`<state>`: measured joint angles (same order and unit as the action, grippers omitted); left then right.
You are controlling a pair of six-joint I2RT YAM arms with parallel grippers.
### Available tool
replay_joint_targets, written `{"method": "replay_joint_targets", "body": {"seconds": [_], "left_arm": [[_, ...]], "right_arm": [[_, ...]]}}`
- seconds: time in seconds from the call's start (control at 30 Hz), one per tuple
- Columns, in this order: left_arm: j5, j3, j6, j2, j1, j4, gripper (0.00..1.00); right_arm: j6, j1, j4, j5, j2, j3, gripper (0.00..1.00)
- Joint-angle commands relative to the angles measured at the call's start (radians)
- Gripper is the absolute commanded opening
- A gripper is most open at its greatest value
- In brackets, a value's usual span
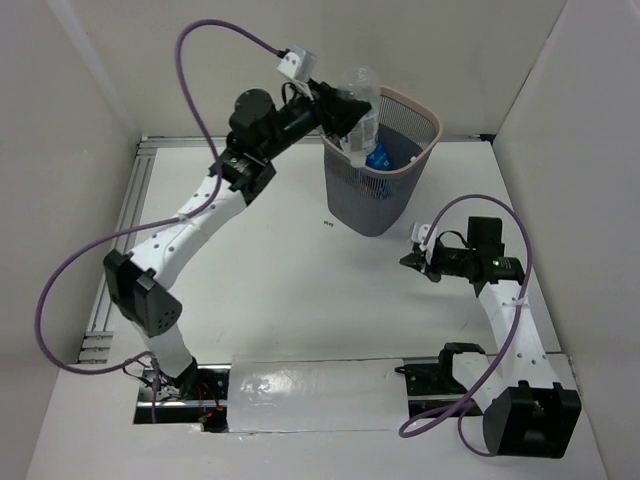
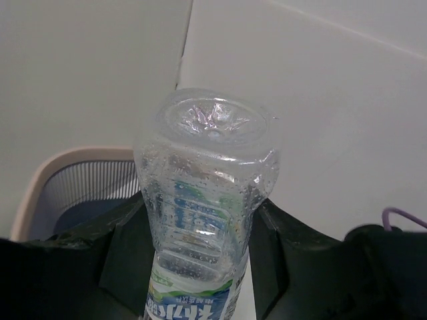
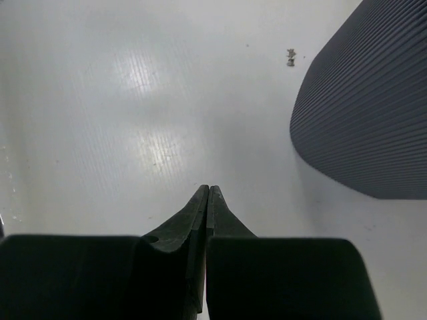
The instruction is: Put the plastic bottles in the bin
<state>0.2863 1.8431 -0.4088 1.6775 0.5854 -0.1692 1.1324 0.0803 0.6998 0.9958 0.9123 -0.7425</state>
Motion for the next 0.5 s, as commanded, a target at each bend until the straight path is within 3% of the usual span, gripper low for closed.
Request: {"method": "replay_joint_targets", "body": {"seconds": [0.0,0.1,0.13,0.17,0.2,0.23,0.27,0.3,0.33,0.47], "left_arm": [[-0.064,0.014,-0.091,0.074,0.036,-0.363,0.13],[-0.183,0.129,-0.082,0.188,0.073,-0.319,0.16],[-0.256,0.174,-0.043,0.236,0.083,-0.299,0.24],[-0.291,0.186,-0.026,0.257,0.097,-0.283,0.29],[-0.317,0.195,-0.006,0.274,0.097,-0.267,0.32],[-0.366,0.205,0.011,0.289,0.106,-0.230,0.36],[-0.378,0.214,0.025,0.301,0.106,-0.214,0.49],[-0.378,0.214,0.025,0.310,0.106,-0.199,0.78],[-0.392,0.229,0.040,0.321,0.106,-0.163,1.00],[-0.339,0.291,0.082,0.308,0.106,-0.093,1.00]], "right_arm": [[0.024,-0.008,0.039,-0.005,-0.007,0.006,0.01],[0.024,-0.019,0.050,-0.017,-0.007,0.028,0.07],[0.024,-0.019,0.050,-0.017,-0.019,0.028,0.12],[0.015,-0.019,0.050,-0.032,-0.029,0.037,0.24],[0.015,-0.019,0.050,-0.046,-0.029,0.037,0.56],[0.015,-0.019,0.050,-0.046,-0.029,0.048,0.68],[0.003,-0.019,0.050,-0.055,-0.038,0.048,0.80],[-0.008,-0.019,0.037,-0.066,-0.038,0.063,0.93],[-0.052,-0.019,0.011,-0.081,-0.038,0.075,1.00],[-0.216,-0.019,-0.048,-0.124,-0.007,0.084,1.00]]}}
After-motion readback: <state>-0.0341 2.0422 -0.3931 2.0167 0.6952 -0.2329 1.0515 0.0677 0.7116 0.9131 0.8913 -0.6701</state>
